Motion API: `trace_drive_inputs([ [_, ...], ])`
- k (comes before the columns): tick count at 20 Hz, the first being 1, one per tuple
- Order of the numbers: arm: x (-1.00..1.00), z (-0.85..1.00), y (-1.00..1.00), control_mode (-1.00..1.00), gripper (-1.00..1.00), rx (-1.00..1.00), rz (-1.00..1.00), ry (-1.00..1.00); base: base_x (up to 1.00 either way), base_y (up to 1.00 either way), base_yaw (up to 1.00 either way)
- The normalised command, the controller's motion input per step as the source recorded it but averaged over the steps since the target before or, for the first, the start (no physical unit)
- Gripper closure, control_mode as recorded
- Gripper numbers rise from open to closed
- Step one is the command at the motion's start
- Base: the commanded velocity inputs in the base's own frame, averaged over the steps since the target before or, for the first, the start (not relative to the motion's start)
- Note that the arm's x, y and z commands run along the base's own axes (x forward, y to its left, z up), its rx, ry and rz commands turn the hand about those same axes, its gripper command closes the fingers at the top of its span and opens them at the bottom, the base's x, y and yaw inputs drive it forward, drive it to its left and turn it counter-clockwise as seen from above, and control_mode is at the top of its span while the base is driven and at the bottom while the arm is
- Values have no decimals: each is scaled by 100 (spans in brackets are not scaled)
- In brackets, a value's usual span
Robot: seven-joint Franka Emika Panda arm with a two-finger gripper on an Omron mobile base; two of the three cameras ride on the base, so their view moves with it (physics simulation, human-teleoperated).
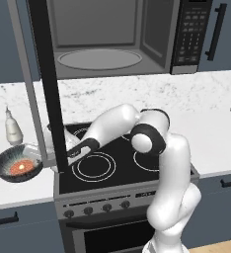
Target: Open the microwave, place the bowl with waffle inside the microwave, then close the microwave door and turn it on.
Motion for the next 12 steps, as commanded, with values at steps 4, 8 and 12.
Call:
trace_drive_inputs([
  [4, -46, 77, -89, -100, 100, 3, -16, -1, 0, 0, 0],
  [8, -49, 100, -75, -100, 100, 2, 0, 0, 0, 0, 0],
  [12, -5, 100, -84, -100, 100, 5, -7, 23, 0, 0, 0],
])
